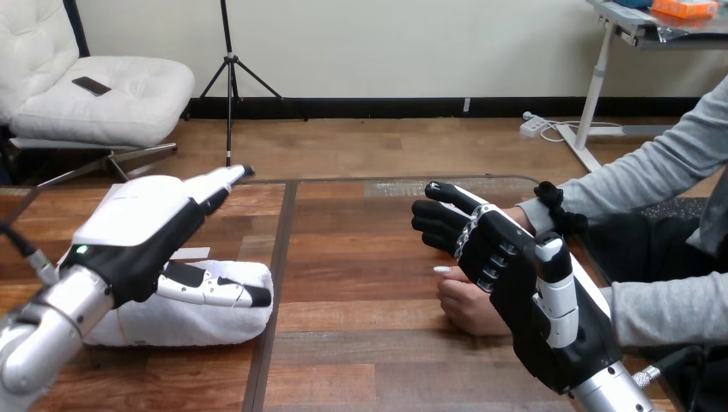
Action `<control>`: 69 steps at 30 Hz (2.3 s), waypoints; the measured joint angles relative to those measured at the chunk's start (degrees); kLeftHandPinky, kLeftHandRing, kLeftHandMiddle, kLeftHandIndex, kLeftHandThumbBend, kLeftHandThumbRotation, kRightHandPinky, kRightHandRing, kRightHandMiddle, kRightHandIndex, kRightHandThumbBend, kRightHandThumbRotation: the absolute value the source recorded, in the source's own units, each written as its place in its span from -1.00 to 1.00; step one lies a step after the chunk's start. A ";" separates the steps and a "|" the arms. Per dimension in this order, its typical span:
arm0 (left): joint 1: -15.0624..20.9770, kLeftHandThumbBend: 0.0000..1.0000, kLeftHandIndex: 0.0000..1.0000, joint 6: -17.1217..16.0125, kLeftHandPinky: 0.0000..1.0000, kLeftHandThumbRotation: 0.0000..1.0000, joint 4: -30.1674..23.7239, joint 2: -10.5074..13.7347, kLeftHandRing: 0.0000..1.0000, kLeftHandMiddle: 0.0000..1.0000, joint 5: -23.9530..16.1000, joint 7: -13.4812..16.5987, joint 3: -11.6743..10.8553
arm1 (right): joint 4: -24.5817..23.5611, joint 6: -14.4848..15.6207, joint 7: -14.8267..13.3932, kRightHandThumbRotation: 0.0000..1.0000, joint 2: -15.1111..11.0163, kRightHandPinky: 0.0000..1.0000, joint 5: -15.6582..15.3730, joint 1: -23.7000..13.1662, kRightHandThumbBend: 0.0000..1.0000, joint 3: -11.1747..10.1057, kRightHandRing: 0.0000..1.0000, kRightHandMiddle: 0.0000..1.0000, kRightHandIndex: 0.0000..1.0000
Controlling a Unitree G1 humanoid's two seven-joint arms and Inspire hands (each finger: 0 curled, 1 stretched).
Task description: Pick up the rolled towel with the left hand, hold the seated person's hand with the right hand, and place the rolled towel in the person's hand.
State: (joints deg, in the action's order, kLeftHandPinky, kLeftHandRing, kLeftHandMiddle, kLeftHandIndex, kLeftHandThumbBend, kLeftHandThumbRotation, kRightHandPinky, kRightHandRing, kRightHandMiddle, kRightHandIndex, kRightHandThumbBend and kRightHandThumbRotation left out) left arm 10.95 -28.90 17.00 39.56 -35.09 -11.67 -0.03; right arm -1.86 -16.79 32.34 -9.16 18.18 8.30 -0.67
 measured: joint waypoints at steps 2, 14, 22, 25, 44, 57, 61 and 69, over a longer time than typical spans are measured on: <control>0.90 1.00 0.88 -0.54 0.71 0.21 1.17 0.76 0.85 0.89 -0.49 -0.14 0.82 | 0.00 0.00 -0.13 1.00 -0.03 0.76 -0.01 0.00 0.88 -0.02 0.71 0.69 0.71; 5.45 1.00 0.88 -1.26 0.74 0.21 7.16 4.17 0.86 0.90 -2.99 -1.32 4.49 | -0.11 0.00 -0.89 1.00 -0.17 0.75 -0.01 0.01 0.85 -0.17 0.72 0.69 0.71; 7.89 1.00 0.89 -1.20 0.78 0.25 10.52 6.03 0.88 0.92 -5.93 -1.18 6.40 | -0.16 0.00 -0.86 1.00 -0.25 0.75 0.06 0.01 0.80 -0.34 0.73 0.71 0.72; 8.66 1.00 0.91 -0.67 0.82 0.26 11.37 6.67 0.91 0.94 -6.86 -1.18 7.28 | -0.16 0.00 -0.83 1.00 -0.24 0.75 0.07 0.01 0.79 -0.36 0.73 0.71 0.72; 12.91 1.00 0.99 2.81 0.93 0.28 14.38 7.83 1.00 1.00 -9.15 -3.99 11.48 | -0.44 0.00 -1.33 1.00 -0.20 0.73 0.03 0.01 0.87 -0.36 0.71 0.69 0.71; 14.09 1.00 0.99 4.35 0.97 0.15 14.57 7.84 0.99 1.00 -7.94 -9.79 12.68 | -0.47 0.00 -1.42 1.00 -0.20 0.71 0.01 0.03 0.87 -0.36 0.71 0.70 0.71; 14.25 1.00 0.98 4.70 0.96 0.16 15.17 7.84 0.99 1.00 -7.94 -10.31 12.79 | -0.48 0.00 -1.40 1.00 -0.20 0.70 0.04 0.08 0.86 -0.36 0.72 0.71 0.71; 14.53 1.00 0.99 5.32 0.96 0.16 15.39 7.83 1.00 1.00 -7.70 -11.13 12.82 | -0.54 0.00 -1.28 1.00 -0.20 0.71 0.11 0.11 0.86 -0.36 0.72 0.71 0.72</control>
State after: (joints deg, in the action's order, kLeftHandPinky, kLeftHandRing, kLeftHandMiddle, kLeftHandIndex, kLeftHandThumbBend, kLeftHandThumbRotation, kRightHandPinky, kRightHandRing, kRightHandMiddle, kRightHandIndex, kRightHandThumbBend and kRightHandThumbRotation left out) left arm 25.49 -23.58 32.39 47.39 -42.80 -22.81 12.79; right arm -2.40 -16.79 31.06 -9.36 18.29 8.41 -1.03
